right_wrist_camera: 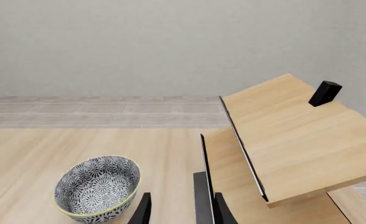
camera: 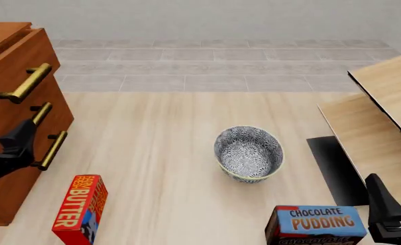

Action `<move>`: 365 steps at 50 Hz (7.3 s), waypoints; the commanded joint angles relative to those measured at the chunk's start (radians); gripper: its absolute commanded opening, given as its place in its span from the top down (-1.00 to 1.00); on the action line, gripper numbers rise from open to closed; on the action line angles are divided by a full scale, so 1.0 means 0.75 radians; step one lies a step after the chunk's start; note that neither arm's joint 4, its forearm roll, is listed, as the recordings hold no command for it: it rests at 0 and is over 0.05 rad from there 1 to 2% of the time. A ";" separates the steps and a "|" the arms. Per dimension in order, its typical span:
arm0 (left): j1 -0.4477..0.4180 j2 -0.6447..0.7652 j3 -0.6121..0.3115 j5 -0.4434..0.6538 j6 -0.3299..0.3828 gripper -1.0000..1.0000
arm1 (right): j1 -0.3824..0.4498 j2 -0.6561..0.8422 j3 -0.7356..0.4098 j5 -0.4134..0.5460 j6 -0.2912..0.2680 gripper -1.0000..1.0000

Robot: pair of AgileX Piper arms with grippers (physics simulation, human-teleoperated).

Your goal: Close the top drawer of the cabinet and put the bowl on top of it.

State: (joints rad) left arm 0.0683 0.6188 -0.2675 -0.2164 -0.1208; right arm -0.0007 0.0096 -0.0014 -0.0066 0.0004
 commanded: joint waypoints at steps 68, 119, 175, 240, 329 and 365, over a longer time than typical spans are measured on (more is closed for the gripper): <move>0.269 0.212 -0.006 -0.205 0.042 -1.00 | 0.000 -0.002 -0.001 0.002 0.000 -1.00; 0.167 0.122 -0.002 -0.147 0.087 -1.00 | 0.000 -0.002 -0.001 0.002 0.000 -1.00; -0.655 0.205 -0.577 0.636 0.006 -1.00 | 0.000 -0.002 -0.001 0.002 0.000 -1.00; -0.988 0.948 -0.979 0.836 -0.558 -1.00 | 0.000 -0.002 -0.001 0.002 0.000 -1.00; -0.966 1.405 -1.075 0.493 -0.769 -1.00 | 0.000 -0.001 -0.001 0.002 0.000 -1.00; -0.989 1.534 -1.100 0.424 -0.803 -1.00 | 0.000 -0.002 -0.001 0.002 0.000 -1.00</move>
State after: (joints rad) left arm -0.6687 1.7458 -1.0926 0.1191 -0.7161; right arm -0.0008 0.0096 -0.0014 -0.0066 0.0004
